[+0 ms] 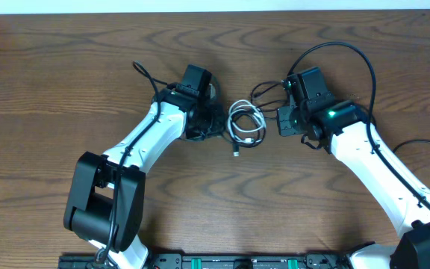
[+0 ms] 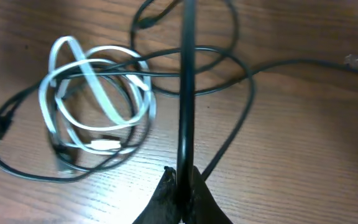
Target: Untangle cables
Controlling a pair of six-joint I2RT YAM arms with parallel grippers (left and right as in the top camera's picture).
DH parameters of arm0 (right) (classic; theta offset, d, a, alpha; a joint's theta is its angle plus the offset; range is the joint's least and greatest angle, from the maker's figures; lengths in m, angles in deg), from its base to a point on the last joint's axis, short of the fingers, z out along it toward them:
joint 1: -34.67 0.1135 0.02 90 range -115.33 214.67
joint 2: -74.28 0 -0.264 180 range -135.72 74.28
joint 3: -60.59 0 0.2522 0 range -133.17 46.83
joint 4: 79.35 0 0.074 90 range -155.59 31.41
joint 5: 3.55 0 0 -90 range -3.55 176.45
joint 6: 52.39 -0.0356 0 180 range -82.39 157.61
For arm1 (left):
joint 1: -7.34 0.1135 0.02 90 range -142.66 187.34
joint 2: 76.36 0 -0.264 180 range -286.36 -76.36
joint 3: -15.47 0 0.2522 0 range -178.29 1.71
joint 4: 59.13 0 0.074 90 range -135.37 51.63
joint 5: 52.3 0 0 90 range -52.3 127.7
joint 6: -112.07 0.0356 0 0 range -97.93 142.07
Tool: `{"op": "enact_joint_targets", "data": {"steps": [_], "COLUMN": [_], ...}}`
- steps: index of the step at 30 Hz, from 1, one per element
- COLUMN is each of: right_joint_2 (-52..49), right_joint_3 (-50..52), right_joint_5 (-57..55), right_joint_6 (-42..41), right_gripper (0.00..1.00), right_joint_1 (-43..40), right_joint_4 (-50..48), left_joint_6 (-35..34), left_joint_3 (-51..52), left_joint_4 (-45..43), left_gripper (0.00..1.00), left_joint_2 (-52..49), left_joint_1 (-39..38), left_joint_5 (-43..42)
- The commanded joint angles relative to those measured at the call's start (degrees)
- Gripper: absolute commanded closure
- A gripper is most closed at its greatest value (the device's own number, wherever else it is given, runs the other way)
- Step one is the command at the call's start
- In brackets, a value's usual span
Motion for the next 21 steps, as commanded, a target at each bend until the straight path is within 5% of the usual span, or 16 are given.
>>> {"op": "enact_joint_targets", "data": {"steps": [1, 7, 9, 15, 21], "right_joint_2": [-0.11, -0.11, -0.11, -0.11, -0.92], "right_joint_3": [-0.42, -0.42, -0.42, -0.42, -0.37], "right_joint_5": [5.55, 8.52, 10.67, 15.87, 20.39], "right_joint_6": [0.66, 1.79, 1.77, 0.22, -4.96], "right_gripper": [0.99, 0.93, 0.76, 0.56, 0.60], "right_joint_1": [-0.39, -0.42, -0.42, -0.52, -0.72], "right_joint_4": [-0.22, -0.42, -0.48, -1.42, -3.63], "left_joint_6": [4.35, 18.05, 22.86, 31.80, 32.68], "left_joint_3": [0.59, 0.59, 0.59, 0.59, 0.59], "left_joint_4": [-1.31, -3.17, -3.17, -3.23, -3.21], "left_gripper": [0.92, 0.92, 0.92, 0.92, 0.93], "left_joint_2": [-0.57, -0.57, -0.57, -0.57, -0.57], "left_joint_1": [-0.02, -0.02, -0.02, -0.02, -0.02], "left_joint_5": [-7.15, -15.85, -18.56, -23.17, -19.43]}}
